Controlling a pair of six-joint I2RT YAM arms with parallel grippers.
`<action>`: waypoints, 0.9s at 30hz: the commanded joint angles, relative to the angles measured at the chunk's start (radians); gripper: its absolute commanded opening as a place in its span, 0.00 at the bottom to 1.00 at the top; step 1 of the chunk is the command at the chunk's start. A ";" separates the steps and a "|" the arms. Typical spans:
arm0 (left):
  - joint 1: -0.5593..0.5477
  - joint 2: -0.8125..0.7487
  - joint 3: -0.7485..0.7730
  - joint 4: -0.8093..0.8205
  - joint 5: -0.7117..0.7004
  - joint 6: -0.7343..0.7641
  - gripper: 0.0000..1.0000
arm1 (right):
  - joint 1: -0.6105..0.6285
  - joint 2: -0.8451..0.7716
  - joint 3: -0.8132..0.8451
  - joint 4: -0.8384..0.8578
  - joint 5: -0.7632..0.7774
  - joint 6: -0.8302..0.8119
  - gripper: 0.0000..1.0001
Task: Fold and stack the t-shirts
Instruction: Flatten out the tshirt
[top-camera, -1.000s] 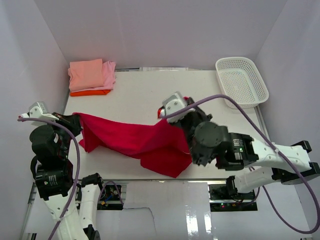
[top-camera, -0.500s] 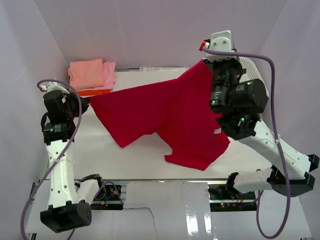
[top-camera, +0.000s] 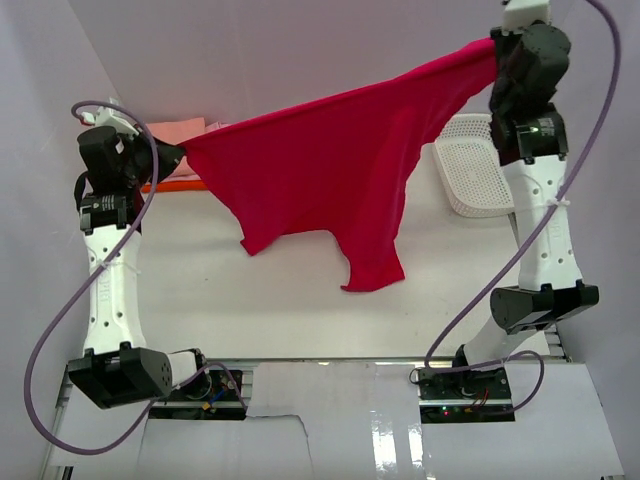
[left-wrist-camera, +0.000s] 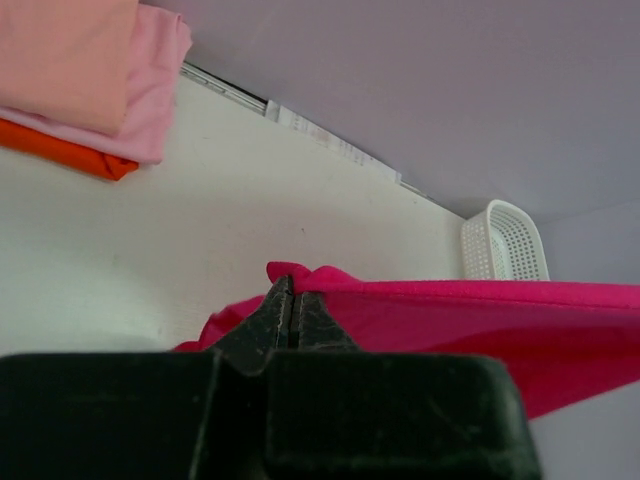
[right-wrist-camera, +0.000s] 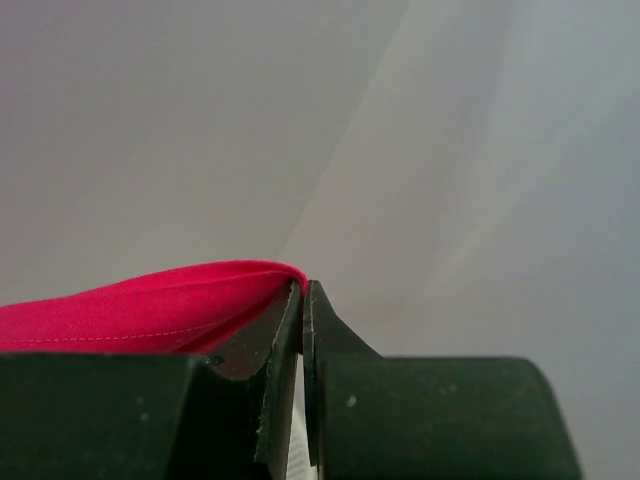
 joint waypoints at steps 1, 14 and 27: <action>0.019 0.061 0.075 0.006 -0.018 0.001 0.00 | -0.193 -0.024 0.122 -0.254 -0.289 0.365 0.08; 0.019 -0.088 0.087 0.004 -0.013 0.003 0.00 | -0.269 -0.416 -0.108 -0.300 -0.439 0.419 0.08; 0.019 -0.501 0.140 -0.195 -0.016 -0.017 0.00 | -0.303 -0.856 -0.157 -0.368 -0.760 0.473 0.08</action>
